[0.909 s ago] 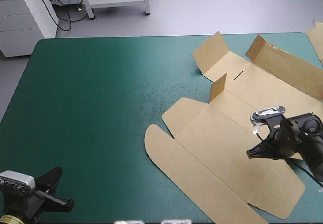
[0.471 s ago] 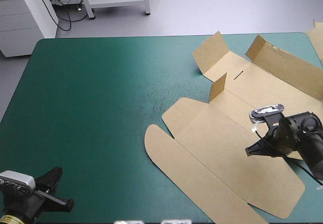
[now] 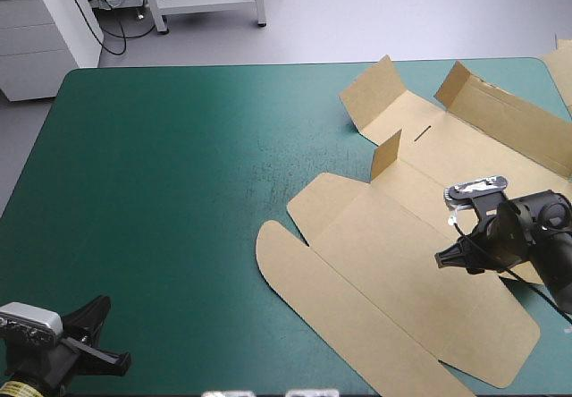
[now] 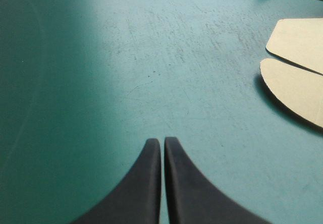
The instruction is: Fold the box
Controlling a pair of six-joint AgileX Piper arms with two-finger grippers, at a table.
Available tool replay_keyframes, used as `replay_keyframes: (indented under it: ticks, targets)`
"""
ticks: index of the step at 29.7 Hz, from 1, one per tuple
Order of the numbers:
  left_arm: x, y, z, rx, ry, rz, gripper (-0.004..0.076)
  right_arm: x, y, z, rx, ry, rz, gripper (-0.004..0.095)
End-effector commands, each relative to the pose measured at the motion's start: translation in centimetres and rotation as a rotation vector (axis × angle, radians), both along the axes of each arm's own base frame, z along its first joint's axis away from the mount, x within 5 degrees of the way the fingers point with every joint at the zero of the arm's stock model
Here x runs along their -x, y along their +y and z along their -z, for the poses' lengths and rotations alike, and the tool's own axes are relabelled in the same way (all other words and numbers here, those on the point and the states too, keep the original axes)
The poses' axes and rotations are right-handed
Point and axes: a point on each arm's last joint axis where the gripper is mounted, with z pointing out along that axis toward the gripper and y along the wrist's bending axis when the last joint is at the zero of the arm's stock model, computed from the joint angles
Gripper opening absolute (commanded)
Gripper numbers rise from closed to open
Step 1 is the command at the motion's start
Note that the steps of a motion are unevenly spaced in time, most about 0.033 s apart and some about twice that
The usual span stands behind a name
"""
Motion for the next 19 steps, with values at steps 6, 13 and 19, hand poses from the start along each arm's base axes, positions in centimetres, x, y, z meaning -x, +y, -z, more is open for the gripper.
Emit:
replay_keyframes:
  ticks: [6, 13, 19]
  targets:
    - [-0.3, -0.1, -1.2, 0.025, -0.071, 0.003, 0.0006, 0.0, -0.2, -4.9, -0.013, -0.082, 0.071, 0.0547]
    - [-0.3, -0.1, -1.2, 0.025, -0.071, 0.003, 0.0006, 1.1, -0.5, -9.7, -0.057, -0.239, 0.122, 0.0545]
    - [-0.3, -0.1, -1.2, 0.025, -0.071, 0.003, 0.0006, 3.4, -1.3, -12.1, -0.055, -0.364, 0.171, 0.0545]
